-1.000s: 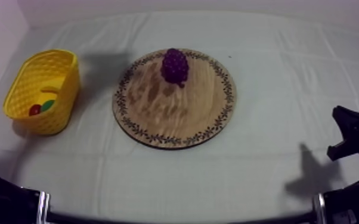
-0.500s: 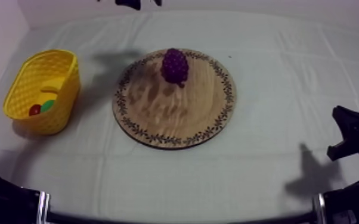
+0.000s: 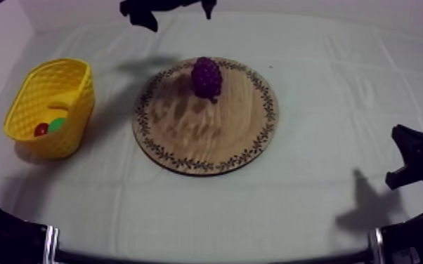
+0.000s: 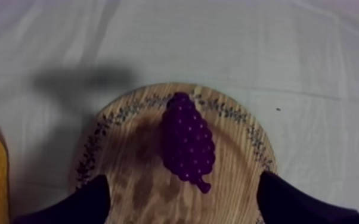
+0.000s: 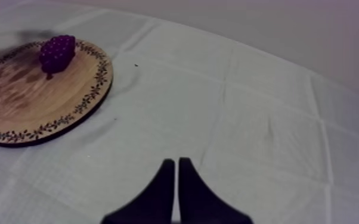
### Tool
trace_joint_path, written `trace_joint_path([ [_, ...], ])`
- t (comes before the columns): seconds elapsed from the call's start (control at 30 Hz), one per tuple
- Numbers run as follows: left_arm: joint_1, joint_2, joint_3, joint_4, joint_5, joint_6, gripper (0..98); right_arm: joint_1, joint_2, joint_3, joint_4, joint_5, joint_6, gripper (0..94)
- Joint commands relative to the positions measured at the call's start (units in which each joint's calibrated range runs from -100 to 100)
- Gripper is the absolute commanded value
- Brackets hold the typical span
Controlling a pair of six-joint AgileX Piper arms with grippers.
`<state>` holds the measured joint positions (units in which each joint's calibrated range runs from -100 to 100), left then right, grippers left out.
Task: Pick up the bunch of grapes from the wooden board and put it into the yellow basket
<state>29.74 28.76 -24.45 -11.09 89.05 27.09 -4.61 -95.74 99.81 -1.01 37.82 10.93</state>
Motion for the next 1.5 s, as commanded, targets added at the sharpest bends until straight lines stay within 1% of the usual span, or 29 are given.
trace_joint_path([
  [0.0, 0.02, 1.65, -0.17, 0.26, 0.05, 0.04, 94.7, 0.02, -0.01, -0.03, 0.01, 0.0, 0.0, 0.4],
  [0.13, 0.06, 5.56, -0.81, 0.88, 0.09, 0.27, 95.0, 0.02, -0.01, -0.03, 0.01, 0.0, -0.01, 0.4],
  [0.27, 0.27, 9.96, -1.89, 1.09, -0.09, 1.09, 95.2, 0.02, -0.01, -0.03, 0.01, 0.0, -0.01, 0.4],
  [0.63, 0.46, 21.57, -9.15, 1.23, -1.47, 2.51, 94.4, 0.02, -0.01, -0.03, 0.01, 0.0, -0.01, 0.4],
  [0.73, 0.43, 23.82, -10.96, 1.01, -1.5, 2.55, 93.9, 0.02, -0.01, -0.03, 0.01, 0.0, -0.01, 0.4],
  [1.17, 0.65, 30.23, -16.61, 0.93, 0.37, 2.75, 91.9, 0.02, -0.01, -0.03, 0.01, 0.0, 0.0, 0.4],
  [1.23, 0.71, 30.76, -17.1, 0.97, 0.44, 2.84, 89.3, 0.02, -0.01, -0.03, 0.01, 0.0, -0.01, 0.4],
  [1.33, 0.82, 31.35, -17.52, 0.99, 0.48, 2.85, 81.8, 0.02, -0.01, -0.03, 0.01, 0.0, -0.01, 0.4],
  [1.47, 1.09, 31.92, -17.95, 0.88, 0.36, 2.44, 64.9, 0.02, -0.01, -0.03, 0.01, 0.0, -0.01, 0.4],
])
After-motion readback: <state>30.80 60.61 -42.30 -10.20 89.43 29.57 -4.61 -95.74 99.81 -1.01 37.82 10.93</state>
